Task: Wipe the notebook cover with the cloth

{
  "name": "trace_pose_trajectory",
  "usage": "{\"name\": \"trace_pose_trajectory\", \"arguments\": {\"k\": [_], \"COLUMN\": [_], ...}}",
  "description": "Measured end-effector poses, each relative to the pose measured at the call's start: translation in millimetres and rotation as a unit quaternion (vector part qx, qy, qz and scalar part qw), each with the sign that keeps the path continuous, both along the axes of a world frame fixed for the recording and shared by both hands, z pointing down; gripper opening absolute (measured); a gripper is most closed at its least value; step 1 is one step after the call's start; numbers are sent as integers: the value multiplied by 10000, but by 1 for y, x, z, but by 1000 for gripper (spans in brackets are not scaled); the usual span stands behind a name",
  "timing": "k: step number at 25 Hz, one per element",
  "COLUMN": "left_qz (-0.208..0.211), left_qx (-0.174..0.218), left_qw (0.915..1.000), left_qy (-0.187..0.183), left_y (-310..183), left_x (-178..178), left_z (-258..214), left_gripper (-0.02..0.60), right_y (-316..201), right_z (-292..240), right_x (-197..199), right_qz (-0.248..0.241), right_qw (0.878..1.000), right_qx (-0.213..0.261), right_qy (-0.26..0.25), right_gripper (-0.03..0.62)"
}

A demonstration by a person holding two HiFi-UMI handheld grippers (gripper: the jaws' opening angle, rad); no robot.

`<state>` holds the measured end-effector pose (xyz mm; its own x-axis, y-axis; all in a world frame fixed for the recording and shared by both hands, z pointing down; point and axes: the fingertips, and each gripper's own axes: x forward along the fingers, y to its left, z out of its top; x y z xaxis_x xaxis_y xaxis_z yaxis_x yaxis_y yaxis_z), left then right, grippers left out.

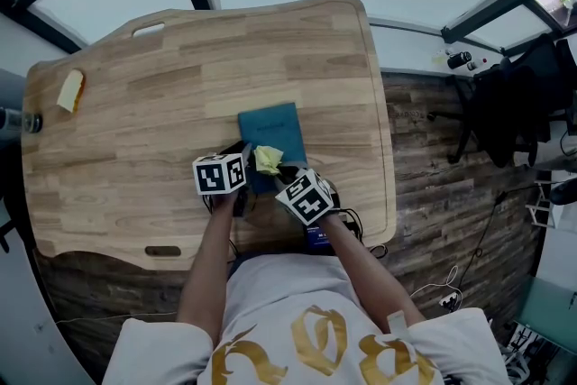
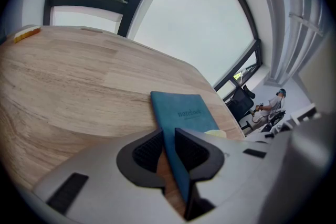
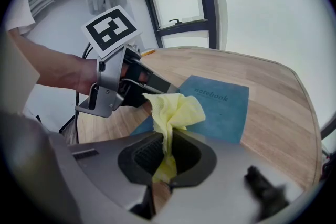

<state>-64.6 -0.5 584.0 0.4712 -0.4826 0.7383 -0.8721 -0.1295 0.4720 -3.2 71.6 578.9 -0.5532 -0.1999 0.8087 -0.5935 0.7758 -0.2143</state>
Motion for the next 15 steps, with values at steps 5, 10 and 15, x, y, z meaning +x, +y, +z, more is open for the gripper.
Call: {"name": "trace_pose_trajectory", "arguments": {"k": [5, 10, 15], "left_qz": [2, 5, 8], "left_qx": [5, 12, 22], "left_qw": [10000, 10000, 10000], "left_qy": [1, -13, -23], "left_y": [-2, -2, -1], "left_x": [1, 0, 0], "left_z": [0, 0, 0], "left_gripper": [81, 81, 81], "right_y": [-9, -13, -14], "right_z": [2, -1, -1], "right_x": [17, 30, 33], "right_qz": [259, 424, 464], "right_qw": [9996, 9990, 9988], "right_qx": [91, 82, 61], "right_qy": [-48, -125, -126], "right_gripper": [37, 37, 37]}}
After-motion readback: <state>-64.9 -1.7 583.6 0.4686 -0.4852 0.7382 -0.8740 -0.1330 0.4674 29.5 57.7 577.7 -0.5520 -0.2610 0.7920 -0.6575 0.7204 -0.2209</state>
